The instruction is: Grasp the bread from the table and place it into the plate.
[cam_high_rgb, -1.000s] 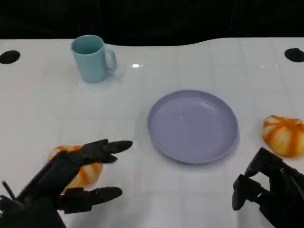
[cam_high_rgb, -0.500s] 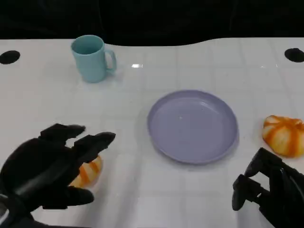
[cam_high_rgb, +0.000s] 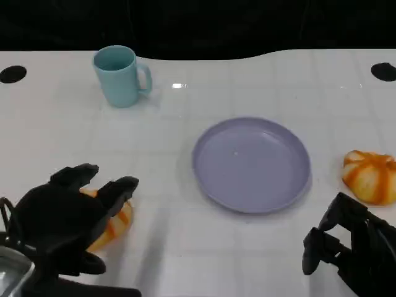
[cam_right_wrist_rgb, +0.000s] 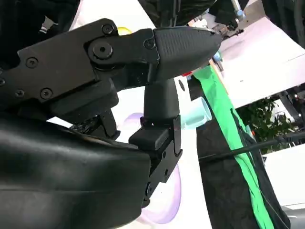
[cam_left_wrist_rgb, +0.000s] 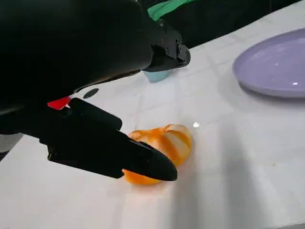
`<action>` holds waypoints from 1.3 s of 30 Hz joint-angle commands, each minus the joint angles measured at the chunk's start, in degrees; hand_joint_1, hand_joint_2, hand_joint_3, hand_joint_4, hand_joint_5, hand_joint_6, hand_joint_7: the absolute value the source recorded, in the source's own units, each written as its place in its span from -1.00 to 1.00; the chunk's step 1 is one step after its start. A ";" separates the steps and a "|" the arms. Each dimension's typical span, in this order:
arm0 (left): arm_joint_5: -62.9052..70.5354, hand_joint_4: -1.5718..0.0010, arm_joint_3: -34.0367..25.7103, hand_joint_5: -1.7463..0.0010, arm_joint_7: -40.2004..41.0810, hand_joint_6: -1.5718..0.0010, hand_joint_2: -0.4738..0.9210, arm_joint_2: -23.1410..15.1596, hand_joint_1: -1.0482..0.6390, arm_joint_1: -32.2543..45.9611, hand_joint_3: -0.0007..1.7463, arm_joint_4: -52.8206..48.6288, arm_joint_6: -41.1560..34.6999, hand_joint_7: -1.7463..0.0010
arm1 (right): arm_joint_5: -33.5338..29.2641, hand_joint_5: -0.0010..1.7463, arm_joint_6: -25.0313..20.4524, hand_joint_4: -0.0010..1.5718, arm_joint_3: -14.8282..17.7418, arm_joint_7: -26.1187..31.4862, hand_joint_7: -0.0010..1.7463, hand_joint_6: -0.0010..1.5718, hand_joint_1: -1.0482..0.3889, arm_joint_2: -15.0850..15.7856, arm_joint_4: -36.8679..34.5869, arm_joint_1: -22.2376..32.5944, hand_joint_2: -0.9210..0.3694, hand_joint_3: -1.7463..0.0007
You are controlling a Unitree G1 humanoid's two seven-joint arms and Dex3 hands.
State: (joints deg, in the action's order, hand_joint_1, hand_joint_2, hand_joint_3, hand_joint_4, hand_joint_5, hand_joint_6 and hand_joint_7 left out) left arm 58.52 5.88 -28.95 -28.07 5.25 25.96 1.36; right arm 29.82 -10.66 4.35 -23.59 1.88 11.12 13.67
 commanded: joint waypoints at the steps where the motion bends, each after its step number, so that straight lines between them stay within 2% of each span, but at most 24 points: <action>1: 0.89 0.95 1.47 0.93 2.25 0.87 0.94 -0.62 -0.38 -2.20 -0.99 -5.10 -0.60 0.99 | 0.03 1.00 -0.37 -0.05 0.13 0.48 0.84 -0.23 -0.37 0.38 1.20 0.30 -1.00 0.59; 12: 1.92 0.83 8.49 0.91 8.66 0.86 0.98 -0.16 -0.42 -12.68 -1.00 -25.26 -2.42 0.99 | 0.04 1.00 -0.03 -0.05 0.38 -0.23 0.83 -0.23 -0.36 0.56 0.67 0.09 -1.00 0.58; 18: 0.15 0.85 11.47 0.93 10.31 0.86 0.99 0.24 -0.43 -17.74 -0.99 -34.20 -2.63 1.00 | 0.29 1.00 -0.29 -0.05 0.53 -0.26 0.83 -0.22 -0.37 0.51 0.57 0.04 -1.00 0.58; 31: -5.33 0.77 16.16 0.90 11.03 0.72 1.00 0.36 -0.38 -23.88 -0.96 -46.04 -1.85 0.95 | 0.23 1.00 0.00 -0.04 0.63 -0.56 0.84 -0.22 -0.36 0.32 0.56 0.05 -1.00 0.58; 36: -9.72 0.56 16.04 0.82 13.23 0.49 1.00 0.27 -0.29 -23.38 -0.89 -48.20 1.28 0.89 | 0.04 1.00 0.00 -0.04 0.69 -0.59 0.84 -0.23 -0.36 0.64 0.84 0.19 -1.00 0.56; 37: -10.25 0.40 16.07 0.73 14.32 0.36 1.00 0.29 -0.23 -23.32 -0.87 -48.71 1.84 0.88 | 0.02 1.00 0.12 -0.04 0.70 -0.70 0.84 -0.23 -0.36 0.67 0.78 0.19 -1.00 0.56; 39: -10.91 0.31 16.24 0.68 17.67 0.27 1.00 0.23 -0.20 -23.31 -0.86 -50.06 3.50 0.90 | 0.06 1.00 -0.01 -0.04 0.72 -0.68 0.84 -0.24 -0.36 0.73 0.84 0.19 -1.00 0.56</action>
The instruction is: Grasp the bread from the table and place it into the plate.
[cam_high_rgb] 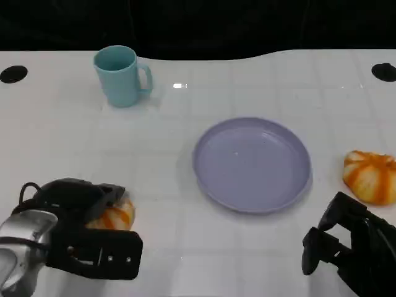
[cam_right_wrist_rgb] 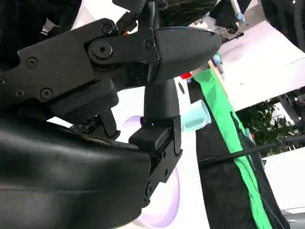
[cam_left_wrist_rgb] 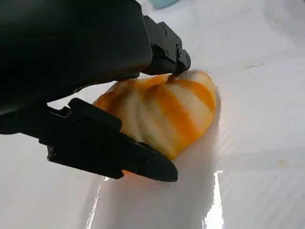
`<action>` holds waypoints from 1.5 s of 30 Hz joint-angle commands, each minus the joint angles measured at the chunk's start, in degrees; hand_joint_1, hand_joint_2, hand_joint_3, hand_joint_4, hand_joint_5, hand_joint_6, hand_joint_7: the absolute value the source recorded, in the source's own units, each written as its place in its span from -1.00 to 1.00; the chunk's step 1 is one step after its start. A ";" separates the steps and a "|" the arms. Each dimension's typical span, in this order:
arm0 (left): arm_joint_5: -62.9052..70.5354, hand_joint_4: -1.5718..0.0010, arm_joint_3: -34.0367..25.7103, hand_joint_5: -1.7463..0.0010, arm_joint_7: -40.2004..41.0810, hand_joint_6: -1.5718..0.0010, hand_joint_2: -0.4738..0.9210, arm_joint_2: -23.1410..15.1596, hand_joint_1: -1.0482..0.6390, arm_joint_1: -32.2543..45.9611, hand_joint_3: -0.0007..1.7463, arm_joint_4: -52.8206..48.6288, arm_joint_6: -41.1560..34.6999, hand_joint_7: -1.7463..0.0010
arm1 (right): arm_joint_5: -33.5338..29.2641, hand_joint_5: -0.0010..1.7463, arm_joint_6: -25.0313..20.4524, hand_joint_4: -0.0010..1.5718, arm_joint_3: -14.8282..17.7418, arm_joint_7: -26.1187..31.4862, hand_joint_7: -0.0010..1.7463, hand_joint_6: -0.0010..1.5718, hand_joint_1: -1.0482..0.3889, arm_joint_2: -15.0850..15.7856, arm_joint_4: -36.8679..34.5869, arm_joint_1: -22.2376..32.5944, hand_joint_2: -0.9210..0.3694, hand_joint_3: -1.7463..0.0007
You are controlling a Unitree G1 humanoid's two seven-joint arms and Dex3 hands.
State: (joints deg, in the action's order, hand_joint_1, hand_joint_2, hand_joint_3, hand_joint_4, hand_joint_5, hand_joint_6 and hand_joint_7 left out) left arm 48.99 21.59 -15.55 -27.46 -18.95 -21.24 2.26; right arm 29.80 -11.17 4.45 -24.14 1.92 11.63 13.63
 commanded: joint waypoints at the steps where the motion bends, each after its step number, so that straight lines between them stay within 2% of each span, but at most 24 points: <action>1: -1.76 0.18 0.43 0.29 7.01 0.13 1.00 -0.18 -0.15 0.78 -0.86 -4.17 3.92 0.89 | 0.05 1.00 0.36 -0.05 0.63 -0.05 0.85 -0.23 -0.36 0.76 0.40 0.21 -1.00 0.56; 2: -2.07 0.16 0.43 -0.34 9.11 -0.10 1.00 -0.04 -0.09 0.64 -0.78 -5.27 4.95 0.87 | 0.03 1.00 0.27 -0.05 0.64 0.01 0.85 -0.23 -0.36 0.81 0.45 0.20 -1.00 0.56; 3: -2.46 0.15 0.46 -0.56 11.19 -0.18 1.00 0.12 -0.07 0.21 -0.76 -6.72 6.07 0.86 | -0.06 1.00 0.24 -0.05 0.63 0.09 0.85 -0.23 -0.36 0.84 0.48 0.18 -1.00 0.56; 4: -2.77 0.07 0.60 -0.72 12.41 -0.34 1.00 0.18 -0.07 -0.19 -0.72 -7.78 6.78 0.80 | -0.12 1.00 0.26 -0.05 0.62 0.12 0.85 -0.23 -0.36 0.86 0.48 0.18 -1.00 0.56; 5: -2.90 0.05 0.72 -0.76 14.39 -0.38 1.00 0.21 -0.07 -0.62 -0.70 -8.84 7.79 0.78 | -0.14 1.00 0.19 -0.05 0.60 0.17 0.85 -0.23 -0.36 0.89 0.53 0.17 -1.00 0.56; 6: -2.98 -0.01 0.85 -0.89 15.89 -0.38 1.00 0.22 -0.08 -0.96 -0.73 -9.68 8.59 0.46 | -0.15 1.00 0.13 -0.05 0.60 0.20 0.86 -0.23 -0.36 0.91 0.57 0.17 -1.00 0.56; 7: -2.83 -0.03 0.81 -0.94 19.33 -0.31 1.00 0.68 -0.08 -1.29 -0.74 -11.10 9.65 0.22 | -0.10 1.00 0.14 -0.05 0.63 0.16 0.86 -0.23 -0.36 0.90 0.45 0.12 -1.00 0.56; 8: -2.98 -0.09 0.69 -0.98 22.35 -0.04 1.00 1.19 -0.06 -1.64 -0.64 -12.67 10.88 -0.49 | 0.00 1.00 -0.06 -0.05 0.68 0.23 0.86 -0.23 -0.36 0.89 0.37 0.05 -1.00 0.56; 9: -3.10 -0.11 0.68 -0.99 24.98 0.06 1.00 1.55 -0.04 -1.98 -0.58 -14.12 12.19 -0.74 | 0.12 1.00 -0.15 -0.05 0.74 0.16 0.85 -0.23 -0.36 0.90 0.24 -0.03 -1.00 0.57; 11: -3.26 -0.14 0.91 -1.00 27.85 0.14 1.00 1.81 -0.02 -2.61 -0.52 -16.22 13.94 -0.95 | 0.25 1.00 -0.24 -0.05 0.80 0.06 0.85 -0.23 -0.36 0.92 0.12 -0.10 -1.00 0.58; 14: -3.28 -0.15 1.33 -1.00 29.35 0.15 1.00 1.83 -0.02 -3.28 -0.50 -17.94 15.07 -0.99 | 0.26 1.00 -0.24 -0.05 0.81 0.02 0.85 -0.23 -0.35 0.93 0.10 -0.10 -1.00 0.58; 15: -3.68 -0.15 0.94 -1.00 32.50 0.15 1.00 2.50 -0.02 -3.45 -0.50 -19.04 16.41 -1.00 | 0.38 1.00 0.00 -0.05 0.91 -0.23 0.85 -0.23 -0.35 0.89 -0.22 -0.23 -1.00 0.58; 17: -3.95 -0.15 0.66 -1.00 37.14 0.16 0.83 3.36 -0.03 -3.92 -0.18 -20.76 18.11 -1.00 | 0.58 1.00 0.39 -0.05 1.06 -0.53 0.84 -0.23 -0.35 0.68 -0.79 -0.45 -1.00 0.57; 19: -4.19 -0.15 0.73 -1.00 39.30 0.16 0.77 3.68 -0.03 -4.45 -0.09 -21.87 18.93 -1.00 | 0.56 1.00 0.49 -0.05 1.05 -0.42 0.84 -0.23 -0.35 0.42 -1.12 -0.61 -1.00 0.57; 22: -6.98 -0.15 -0.45 -1.00 38.27 0.16 0.77 4.41 -0.04 -4.48 -0.04 -21.74 19.45 -1.00 | 0.13 1.00 1.01 -0.05 0.88 -0.61 0.83 -0.23 -0.35 0.38 -1.97 -1.00 -1.00 0.57; 24: -9.09 -0.15 -1.35 -1.00 36.92 0.15 0.61 4.86 -0.04 -4.21 0.14 -20.88 19.36 -1.00 | 0.06 1.00 0.91 -0.06 0.85 -0.65 0.82 -0.24 -0.35 0.52 -2.17 -1.17 -1.00 0.57; 27: -13.67 -0.13 -3.30 -1.00 32.71 0.12 0.53 5.95 -0.04 -3.55 0.27 -18.16 18.00 -1.00 | -0.01 1.00 1.38 -0.06 0.94 -0.74 0.81 -0.24 -0.35 0.35 -2.74 -1.39 -1.00 0.58; 35: -18.52 -0.10 -6.19 -1.00 25.79 0.09 0.43 6.86 -0.03 -2.76 0.40 -7.54 14.35 -1.00 | -0.02 1.00 1.92 -0.04 0.98 -0.66 0.86 -0.24 -0.37 0.38 -3.42 -1.71 -1.00 0.57; 40: -18.73 -0.08 -6.39 -1.00 23.32 0.17 0.48 7.78 -0.03 -3.98 0.23 -3.86 12.02 -1.00 | -0.04 1.00 1.33 -0.04 1.17 -0.53 0.86 -0.23 -0.37 0.88 -3.47 -1.83 -1.00 0.58; 43: -18.63 -0.08 -6.43 -1.00 23.01 0.16 0.47 8.52 -0.03 -5.10 0.22 -3.90 11.84 -1.00 | -0.04 1.00 0.93 -0.05 1.21 -0.13 0.86 -0.23 -0.37 0.92 -3.24 -1.78 -1.00 0.61; 45: -18.61 -0.11 -6.22 -1.00 23.44 0.13 0.38 9.77 -0.02 -7.60 0.36 -5.15 12.67 -1.00 | 0.15 1.00 1.11 -0.04 1.26 -0.08 0.86 -0.24 -0.36 0.58 -3.34 -1.69 -1.00 0.61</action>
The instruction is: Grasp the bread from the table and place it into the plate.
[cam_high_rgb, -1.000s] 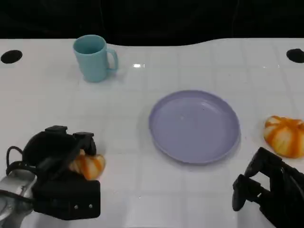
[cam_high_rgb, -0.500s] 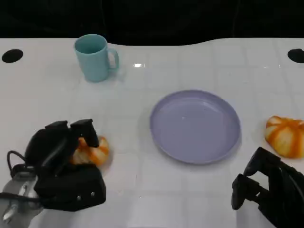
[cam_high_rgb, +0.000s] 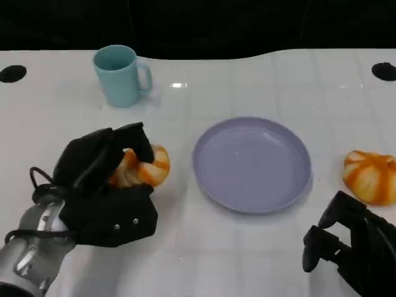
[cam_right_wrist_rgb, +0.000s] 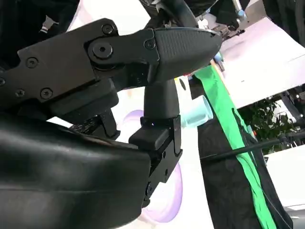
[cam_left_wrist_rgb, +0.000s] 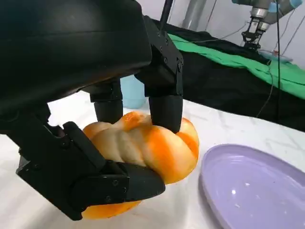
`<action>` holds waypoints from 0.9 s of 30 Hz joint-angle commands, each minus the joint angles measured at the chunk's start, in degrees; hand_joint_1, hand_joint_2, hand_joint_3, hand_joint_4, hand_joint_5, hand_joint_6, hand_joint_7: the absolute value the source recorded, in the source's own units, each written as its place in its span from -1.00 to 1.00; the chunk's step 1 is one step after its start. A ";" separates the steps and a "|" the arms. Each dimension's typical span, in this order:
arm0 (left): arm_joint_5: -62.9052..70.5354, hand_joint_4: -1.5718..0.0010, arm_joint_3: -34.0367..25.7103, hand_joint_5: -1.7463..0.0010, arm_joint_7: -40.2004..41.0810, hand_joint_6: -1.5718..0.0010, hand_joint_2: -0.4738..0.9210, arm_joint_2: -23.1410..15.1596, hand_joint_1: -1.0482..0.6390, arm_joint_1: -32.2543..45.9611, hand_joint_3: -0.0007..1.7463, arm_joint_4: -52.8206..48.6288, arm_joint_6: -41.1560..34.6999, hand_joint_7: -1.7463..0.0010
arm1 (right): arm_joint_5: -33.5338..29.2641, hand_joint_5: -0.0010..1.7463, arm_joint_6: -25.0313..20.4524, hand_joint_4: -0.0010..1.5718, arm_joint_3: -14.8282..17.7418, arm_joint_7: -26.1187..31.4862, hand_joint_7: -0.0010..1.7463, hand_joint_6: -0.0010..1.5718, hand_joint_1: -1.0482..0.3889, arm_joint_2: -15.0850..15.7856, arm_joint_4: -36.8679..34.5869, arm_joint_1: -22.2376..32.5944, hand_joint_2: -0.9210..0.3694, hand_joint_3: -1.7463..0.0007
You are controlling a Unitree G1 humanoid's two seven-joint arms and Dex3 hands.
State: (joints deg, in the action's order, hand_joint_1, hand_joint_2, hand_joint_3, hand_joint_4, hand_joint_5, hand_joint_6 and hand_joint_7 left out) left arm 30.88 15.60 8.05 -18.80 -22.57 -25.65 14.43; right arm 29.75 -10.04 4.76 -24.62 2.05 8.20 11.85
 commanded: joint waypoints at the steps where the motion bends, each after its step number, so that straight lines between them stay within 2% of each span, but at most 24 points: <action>1: -0.52 -0.11 -0.18 -1.00 -0.06 0.12 0.35 1.57 -0.01 -4.91 0.39 -1.23 0.84 -1.00 | 0.29 1.00 -0.20 -0.04 0.96 0.56 0.86 -0.24 -0.36 0.36 0.15 0.14 -1.00 0.61; 5: 0.17 -0.10 0.20 -1.00 1.89 0.16 0.30 2.61 0.00 -7.98 0.39 -4.50 4.04 -1.00 | 0.12 1.00 0.35 -0.04 0.79 0.24 0.86 -0.24 -0.37 0.27 -0.07 0.22 -1.00 0.60; 10: 2.55 -0.14 2.13 -1.00 4.64 0.09 0.29 4.44 0.03 -13.10 0.48 -9.86 6.85 -1.00 | -0.03 1.00 0.13 -0.05 0.58 0.49 0.85 -0.26 -0.37 0.27 0.34 0.56 -1.00 0.60; 12: 3.27 -0.08 2.88 -0.92 5.13 0.10 0.28 5.03 0.03 -14.76 0.45 -11.68 7.89 -1.00 | -0.14 1.00 0.74 -0.05 0.53 0.00 0.87 -0.27 -0.36 0.31 -0.03 0.48 -1.00 0.59; 16: 3.81 -0.11 4.13 -1.00 5.21 0.10 0.28 6.39 0.04 -16.89 0.41 -14.01 8.73 -1.00 | 0.10 1.00 0.38 -0.05 0.63 0.14 0.86 -0.27 -0.37 0.21 0.14 0.55 -1.00 0.60; 21: 4.38 -0.17 5.94 -1.00 5.77 0.11 0.23 8.90 0.02 -19.98 0.50 -17.39 10.06 -1.00 | -0.07 1.00 0.19 -0.06 0.54 -0.05 0.85 -0.26 -0.37 0.56 0.19 0.54 -1.00 0.61; 25: 6.24 -0.19 7.97 -1.00 9.66 0.08 0.20 12.42 0.01 -23.55 0.54 -22.89 11.14 -1.00 | -0.14 1.00 -0.31 -0.06 0.46 0.74 0.83 -0.26 -0.37 0.41 0.77 0.77 -1.00 0.61; 27: 6.62 -0.20 8.44 -1.00 10.77 0.08 0.20 12.96 0.01 -24.44 0.55 -24.49 11.37 -1.00 | 0.02 1.00 -0.37 -0.06 0.47 0.66 0.83 -0.26 -0.36 0.44 0.79 0.76 -1.00 0.61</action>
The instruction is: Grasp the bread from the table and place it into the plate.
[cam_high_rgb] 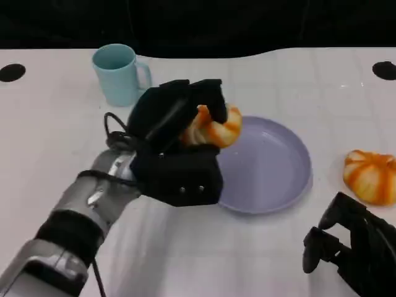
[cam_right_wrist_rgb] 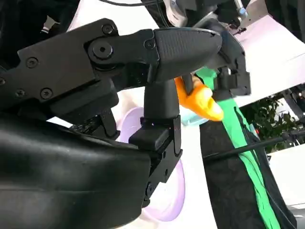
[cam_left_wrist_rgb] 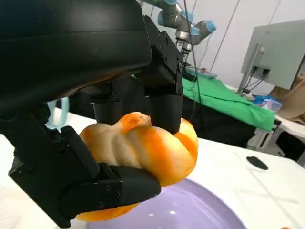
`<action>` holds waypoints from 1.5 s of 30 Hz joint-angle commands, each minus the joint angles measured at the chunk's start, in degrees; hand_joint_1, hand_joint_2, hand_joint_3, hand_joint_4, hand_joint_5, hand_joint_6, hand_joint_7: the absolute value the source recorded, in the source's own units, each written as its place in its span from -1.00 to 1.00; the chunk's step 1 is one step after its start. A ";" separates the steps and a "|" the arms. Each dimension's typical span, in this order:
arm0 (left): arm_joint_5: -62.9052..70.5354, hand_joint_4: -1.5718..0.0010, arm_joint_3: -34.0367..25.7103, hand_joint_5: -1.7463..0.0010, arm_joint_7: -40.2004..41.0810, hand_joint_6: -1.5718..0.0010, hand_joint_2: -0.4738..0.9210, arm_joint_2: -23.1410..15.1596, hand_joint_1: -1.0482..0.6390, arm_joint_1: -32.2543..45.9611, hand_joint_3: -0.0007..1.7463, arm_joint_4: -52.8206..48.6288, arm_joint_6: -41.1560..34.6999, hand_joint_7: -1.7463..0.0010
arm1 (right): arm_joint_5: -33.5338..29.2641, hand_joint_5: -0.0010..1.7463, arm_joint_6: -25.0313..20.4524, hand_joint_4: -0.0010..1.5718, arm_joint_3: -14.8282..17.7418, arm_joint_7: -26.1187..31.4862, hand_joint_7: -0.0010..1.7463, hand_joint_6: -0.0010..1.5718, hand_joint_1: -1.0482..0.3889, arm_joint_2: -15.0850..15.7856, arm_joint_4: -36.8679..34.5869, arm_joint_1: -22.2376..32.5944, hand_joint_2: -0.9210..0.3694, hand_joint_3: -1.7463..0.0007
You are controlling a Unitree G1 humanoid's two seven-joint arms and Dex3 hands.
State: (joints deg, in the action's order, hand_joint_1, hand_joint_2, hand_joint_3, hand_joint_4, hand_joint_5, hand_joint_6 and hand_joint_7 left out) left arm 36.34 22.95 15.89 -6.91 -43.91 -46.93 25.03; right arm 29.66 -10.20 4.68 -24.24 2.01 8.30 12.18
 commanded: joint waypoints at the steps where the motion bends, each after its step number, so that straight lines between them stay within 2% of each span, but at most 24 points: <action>1: 1.18 -0.20 1.22 -1.00 3.26 0.08 0.20 1.15 0.01 -3.35 0.55 -3.73 0.96 -1.00 | 0.13 1.00 -0.24 -0.06 0.55 0.27 0.83 -0.26 -0.36 0.49 0.71 0.44 -1.00 0.60; 6: 0.96 -0.20 2.38 -1.00 2.40 0.09 0.30 4.85 -0.02 -6.80 0.57 -9.67 0.35 -1.00 | 0.17 1.00 1.22 -0.07 0.61 -0.67 0.84 -0.26 -0.36 0.10 -0.04 0.43 -1.00 0.58; 9: 0.86 -0.20 2.90 -1.00 1.93 0.09 0.31 6.06 -0.03 -8.02 0.55 -12.11 0.31 -1.00 | 0.38 1.00 0.52 -0.07 0.61 -0.41 0.84 -0.26 -0.36 0.13 0.26 0.46 -1.00 0.58; 16: -1.06 -0.13 2.96 -1.00 -0.16 0.12 0.37 7.11 0.00 -8.70 0.46 -16.34 4.11 -0.98 | -0.02 1.00 0.71 -0.06 0.29 -0.27 0.85 -0.25 -0.36 0.08 0.54 0.58 -1.00 0.58; 17: -2.21 -0.08 2.37 -0.97 -1.49 0.14 0.40 7.19 0.00 -8.64 0.42 -16.75 4.72 -0.90 | 0.07 1.00 0.70 -0.06 0.30 -0.30 0.85 -0.25 -0.36 0.03 0.55 0.60 -1.00 0.58; 18: -3.41 0.02 1.84 -0.91 -3.47 0.14 0.45 7.19 0.00 -8.69 0.34 -17.04 4.95 -0.70 | 0.09 1.00 0.69 -0.06 0.29 -0.26 0.85 -0.25 -0.36 -0.01 0.62 0.63 -1.00 0.58; 19: -4.18 0.15 1.50 -0.78 -4.84 0.18 0.57 7.17 -0.01 -8.76 0.15 -17.20 5.03 -0.42 | 0.11 1.00 0.69 -0.06 0.28 -0.23 0.85 -0.25 -0.36 -0.05 0.66 0.65 -1.00 0.58; 20: -4.73 0.20 1.30 -0.74 -5.80 0.18 0.62 7.14 -0.01 -8.80 0.07 -17.28 5.08 -0.31 | 0.11 1.00 0.69 -0.06 0.27 -0.21 0.84 -0.25 -0.36 -0.06 0.69 0.66 -1.00 0.58; 22: -4.68 0.23 1.68 -0.70 -8.23 0.18 0.66 6.67 -0.01 -9.19 0.00 -17.50 5.11 -0.22 | 0.19 1.00 0.51 -0.06 0.30 -0.18 0.84 -0.25 -0.36 -0.01 0.79 0.68 -1.00 0.58; 23: -4.26 0.48 2.24 -0.29 -10.12 0.38 0.84 6.25 -0.12 -9.50 -0.28 -17.52 4.88 0.18 | 0.25 1.00 0.24 -0.07 0.32 -0.09 0.84 -0.25 -0.36 0.11 1.02 0.73 -1.00 0.58; 24: -3.90 0.58 2.67 -0.04 -11.81 0.44 0.92 5.93 -0.19 -9.74 -0.40 -17.43 4.49 0.43 | 0.31 1.00 0.06 -0.07 0.35 -0.05 0.84 -0.25 -0.36 0.19 1.17 0.76 -1.00 0.58; 25: -3.72 0.68 2.92 0.15 -12.92 0.50 0.97 5.73 -0.28 -9.86 -0.46 -17.30 4.19 0.61 | 0.35 1.00 -0.04 -0.07 0.37 -0.02 0.84 -0.25 -0.36 0.24 1.27 0.78 -1.00 0.57; 27: -3.77 0.85 3.33 0.30 -16.25 0.64 0.99 5.41 -0.48 -10.20 -0.47 -16.89 3.42 0.76 | 0.53 1.00 -0.19 -0.07 0.55 0.17 0.84 -0.25 -0.36 0.16 1.36 0.88 -1.00 0.57; 29: -3.80 0.97 3.58 0.41 -18.48 0.74 1.00 5.04 -0.65 -10.33 -0.45 -16.40 3.42 0.84 | 0.62 1.00 -0.16 -0.07 0.70 0.19 0.83 -0.26 -0.35 0.12 1.26 0.89 -1.00 0.58; 32: -3.30 1.00 4.02 0.55 -19.44 0.77 1.00 4.61 -0.76 -10.37 -0.39 -15.76 3.21 0.87 | 0.61 1.00 0.05 -0.08 0.70 -0.11 0.83 -0.27 -0.35 0.22 1.12 0.85 -1.00 0.58; 38: -2.84 1.00 4.51 0.68 -20.14 0.77 1.00 3.42 -0.82 -10.04 -0.32 -14.06 3.35 0.88 | 0.24 1.00 0.42 -0.06 0.62 0.04 0.85 -0.26 -0.36 0.20 1.07 0.75 -1.00 0.57; 45: -5.52 0.98 2.57 0.64 -23.04 0.75 1.00 1.15 -0.83 -7.43 -0.31 -10.03 4.09 0.88 | 0.48 1.00 0.41 -0.05 0.74 -0.46 0.86 -0.26 -0.36 0.43 0.78 0.52 -1.00 0.58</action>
State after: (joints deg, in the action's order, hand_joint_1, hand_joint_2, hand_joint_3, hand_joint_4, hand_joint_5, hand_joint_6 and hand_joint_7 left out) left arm 32.60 26.53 -5.46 -3.89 -52.75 -59.00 28.44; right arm 29.83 -10.29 4.62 -24.33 1.86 8.72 12.46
